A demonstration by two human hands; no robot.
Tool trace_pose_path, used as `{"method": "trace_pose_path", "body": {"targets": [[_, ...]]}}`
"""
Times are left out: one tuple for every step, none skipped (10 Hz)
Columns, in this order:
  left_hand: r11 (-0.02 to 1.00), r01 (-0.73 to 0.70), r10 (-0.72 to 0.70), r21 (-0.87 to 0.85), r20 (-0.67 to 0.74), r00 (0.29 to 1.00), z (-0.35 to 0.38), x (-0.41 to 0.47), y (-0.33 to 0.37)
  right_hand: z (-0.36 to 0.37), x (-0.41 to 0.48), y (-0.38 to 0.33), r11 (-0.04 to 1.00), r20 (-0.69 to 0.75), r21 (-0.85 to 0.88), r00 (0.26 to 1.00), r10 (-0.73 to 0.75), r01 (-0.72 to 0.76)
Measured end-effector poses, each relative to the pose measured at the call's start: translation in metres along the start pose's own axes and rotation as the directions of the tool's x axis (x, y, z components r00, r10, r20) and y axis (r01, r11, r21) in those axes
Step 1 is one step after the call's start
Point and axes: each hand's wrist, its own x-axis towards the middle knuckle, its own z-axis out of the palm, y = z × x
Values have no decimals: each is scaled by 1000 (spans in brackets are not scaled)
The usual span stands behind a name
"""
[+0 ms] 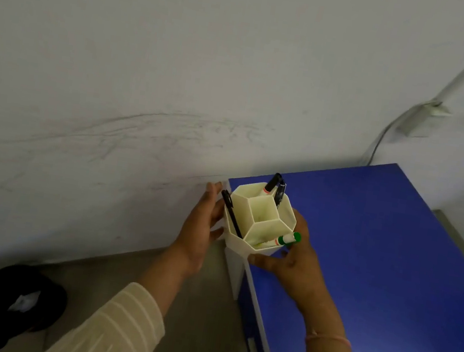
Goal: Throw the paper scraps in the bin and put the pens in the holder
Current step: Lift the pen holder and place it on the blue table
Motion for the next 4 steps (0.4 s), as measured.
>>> {"method": "trace_pose_path", "body": {"targets": [[998, 56, -56, 3, 29, 998, 30, 13, -14, -22, -2, 28, 998, -36, -6, 998, 57, -57], [998, 71, -71, 0, 34, 997, 45, 26, -29, -33, -5, 50, 993, -62, -15, 991, 118, -119], [997, 78, -79, 24, 35, 996, 57, 34, -35, -40, -3, 59, 985, -77, 3, 982, 171, -171], [993, 80, -84, 90, 37, 996, 60, 33, -37, -49, -5, 63, 977, -74, -25, 975, 210, -212]]}}
